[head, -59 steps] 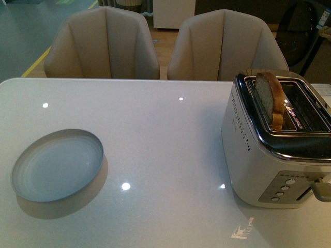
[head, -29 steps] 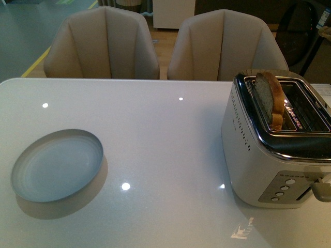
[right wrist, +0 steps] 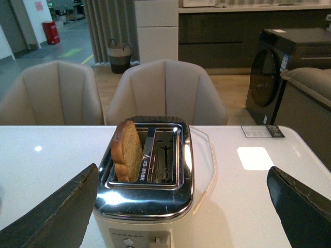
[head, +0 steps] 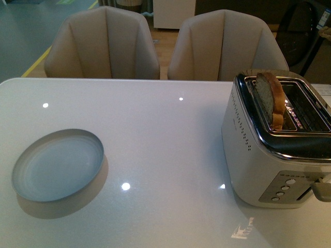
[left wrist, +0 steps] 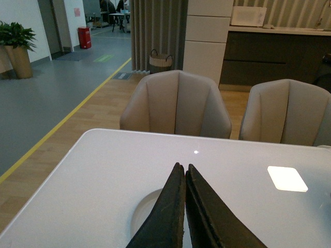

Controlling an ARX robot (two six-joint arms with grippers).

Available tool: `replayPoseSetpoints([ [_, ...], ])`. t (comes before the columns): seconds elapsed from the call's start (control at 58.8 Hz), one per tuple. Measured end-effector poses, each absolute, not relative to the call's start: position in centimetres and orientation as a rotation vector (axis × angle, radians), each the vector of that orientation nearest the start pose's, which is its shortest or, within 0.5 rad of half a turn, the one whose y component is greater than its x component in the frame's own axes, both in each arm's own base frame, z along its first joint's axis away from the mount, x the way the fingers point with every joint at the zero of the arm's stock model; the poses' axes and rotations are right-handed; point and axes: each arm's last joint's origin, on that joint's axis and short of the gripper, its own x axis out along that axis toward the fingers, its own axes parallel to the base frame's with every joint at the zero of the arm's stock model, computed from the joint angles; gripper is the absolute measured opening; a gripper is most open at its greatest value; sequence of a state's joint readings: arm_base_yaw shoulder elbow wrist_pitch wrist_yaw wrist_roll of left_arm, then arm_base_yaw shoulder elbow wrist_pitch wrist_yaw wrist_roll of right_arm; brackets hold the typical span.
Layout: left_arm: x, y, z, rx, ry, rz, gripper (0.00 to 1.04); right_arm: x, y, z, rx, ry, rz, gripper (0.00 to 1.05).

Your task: Left arm holds plate, right arm toasts bread

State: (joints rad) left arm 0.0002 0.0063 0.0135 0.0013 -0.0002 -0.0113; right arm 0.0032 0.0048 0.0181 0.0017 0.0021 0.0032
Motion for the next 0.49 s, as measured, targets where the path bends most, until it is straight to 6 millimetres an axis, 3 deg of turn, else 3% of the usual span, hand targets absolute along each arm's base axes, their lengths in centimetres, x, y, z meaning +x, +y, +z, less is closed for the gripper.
replayPoseSetpoints([
  [0.494, 9.73, 0.0, 16.78, -0.01, -0.009, 0.0, 0.99, 9.69, 0.03, 16.95, 0.003, -0.015, 0.001, 0.96],
])
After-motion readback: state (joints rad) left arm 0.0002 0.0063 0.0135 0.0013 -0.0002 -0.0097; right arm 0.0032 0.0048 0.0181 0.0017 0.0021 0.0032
